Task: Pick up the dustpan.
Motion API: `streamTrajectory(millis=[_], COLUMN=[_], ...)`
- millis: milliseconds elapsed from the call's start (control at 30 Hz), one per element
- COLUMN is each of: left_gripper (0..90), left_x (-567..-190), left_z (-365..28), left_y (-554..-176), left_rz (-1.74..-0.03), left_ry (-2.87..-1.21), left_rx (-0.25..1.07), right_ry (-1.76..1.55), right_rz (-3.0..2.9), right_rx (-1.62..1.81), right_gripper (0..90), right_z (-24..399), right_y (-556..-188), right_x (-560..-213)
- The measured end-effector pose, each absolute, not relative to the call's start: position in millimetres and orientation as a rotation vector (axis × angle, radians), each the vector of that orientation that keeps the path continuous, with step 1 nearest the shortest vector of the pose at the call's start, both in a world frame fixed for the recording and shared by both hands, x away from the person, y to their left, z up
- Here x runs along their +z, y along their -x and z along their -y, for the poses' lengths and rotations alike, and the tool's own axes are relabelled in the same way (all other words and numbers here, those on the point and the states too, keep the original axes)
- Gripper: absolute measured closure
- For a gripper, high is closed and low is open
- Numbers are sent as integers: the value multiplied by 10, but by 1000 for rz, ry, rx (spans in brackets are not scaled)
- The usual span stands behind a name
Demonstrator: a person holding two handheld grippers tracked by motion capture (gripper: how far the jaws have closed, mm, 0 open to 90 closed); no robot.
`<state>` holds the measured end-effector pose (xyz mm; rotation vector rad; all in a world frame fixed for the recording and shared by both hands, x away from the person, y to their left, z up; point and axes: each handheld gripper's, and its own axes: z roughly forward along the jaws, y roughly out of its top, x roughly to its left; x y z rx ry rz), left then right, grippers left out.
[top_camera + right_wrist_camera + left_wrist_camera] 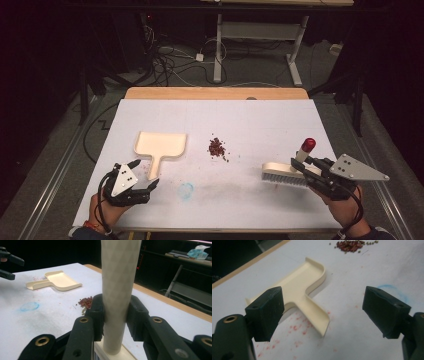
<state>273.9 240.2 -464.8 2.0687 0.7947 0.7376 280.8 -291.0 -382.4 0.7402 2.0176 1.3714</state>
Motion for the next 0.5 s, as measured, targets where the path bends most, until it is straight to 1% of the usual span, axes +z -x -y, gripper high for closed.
streamTrajectory(millis=[133,267,367,500], left_gripper=[175,198,199,199], left_x=[-4624,-4609,-4626,-4600], left_z=[-2427,-2434,-2423,-2394], left_y=[-2718,-2674,-2683,-2853], left_rz=[-817,-831,-901,-1029], left_ry=[-2083,-2090,-2103,-2128], left_rx=[754,752,738,729], right_ry=[-739,-751,-746,-744], right_rz=[-2032,-2022,-2019,-2034], right_rx=[1360,1367,1358,1347], right_gripper=[704,704,704,703], right_z=[2900,2898,2871,2850], right_y=[-2821,-2833,-2837,-2847], right_x=[-3842,-3819,-3814,-3839])
